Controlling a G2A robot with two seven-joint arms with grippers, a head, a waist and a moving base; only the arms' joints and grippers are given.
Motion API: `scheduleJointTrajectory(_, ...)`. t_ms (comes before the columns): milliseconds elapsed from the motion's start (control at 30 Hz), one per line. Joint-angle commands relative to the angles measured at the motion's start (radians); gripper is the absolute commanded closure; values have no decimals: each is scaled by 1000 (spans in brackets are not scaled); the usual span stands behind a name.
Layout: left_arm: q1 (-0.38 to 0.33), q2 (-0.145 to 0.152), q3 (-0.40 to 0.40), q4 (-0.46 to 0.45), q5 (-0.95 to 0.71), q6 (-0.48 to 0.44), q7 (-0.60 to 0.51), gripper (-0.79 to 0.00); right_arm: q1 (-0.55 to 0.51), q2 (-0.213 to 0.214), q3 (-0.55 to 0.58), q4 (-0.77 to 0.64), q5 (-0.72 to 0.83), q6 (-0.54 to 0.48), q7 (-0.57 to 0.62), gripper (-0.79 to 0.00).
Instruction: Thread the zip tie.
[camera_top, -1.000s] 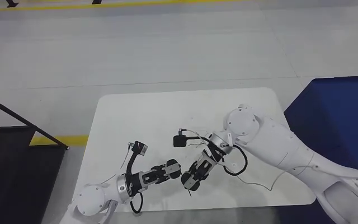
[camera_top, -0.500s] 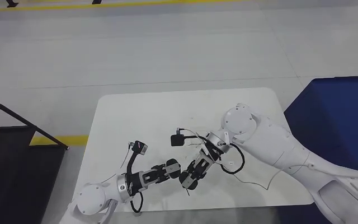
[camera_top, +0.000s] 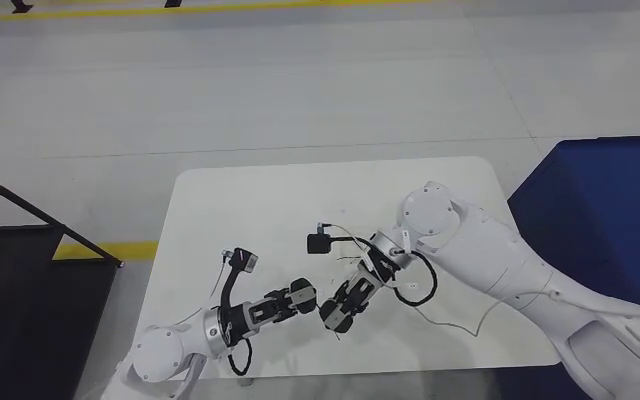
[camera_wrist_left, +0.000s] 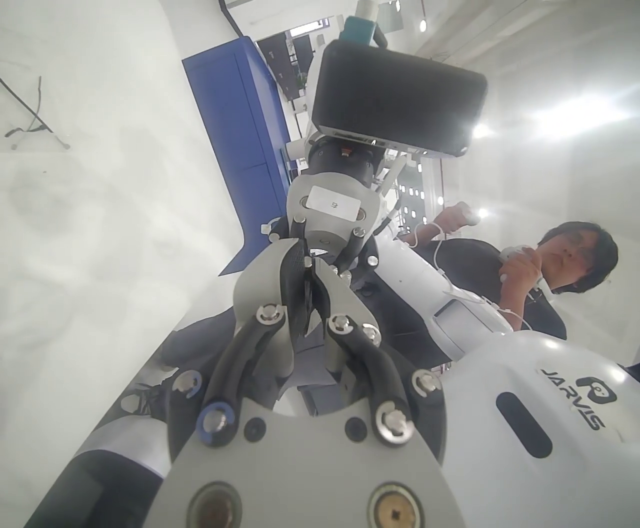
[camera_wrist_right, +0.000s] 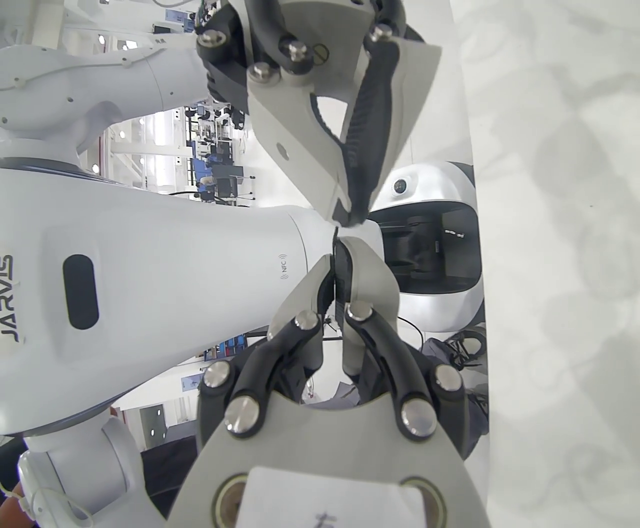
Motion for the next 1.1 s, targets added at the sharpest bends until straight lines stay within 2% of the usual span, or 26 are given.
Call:
scheduleJointTrajectory(0,8,2,-10,1,-8,-6,3,0,-4,4,3,2,-1,-2,0,0)
scheduleJointTrajectory(533,64,15,-81,-19,-38,-36,11,0,-63,81,129,-5,2,-22,0,0)
scheduleJointTrajectory(600,69,16,-91,-24,-53,-38,22,0,-64,84,132,-12,-9,-20,0,-785)
scheduleJointTrajectory(833,77,20,-112,-42,-12,-21,29,0,-64,84,132,-12,-9,-20,0,-785)
scheduleJointTrajectory(933,77,20,-112,-42,-12,-21,29,0,-87,82,110,-41,-69,-8,-11,-785)
scheduleJointTrajectory(1067,86,14,-100,-58,-99,12,101,0,-121,69,117,-42,-25,-88,-72,-785)
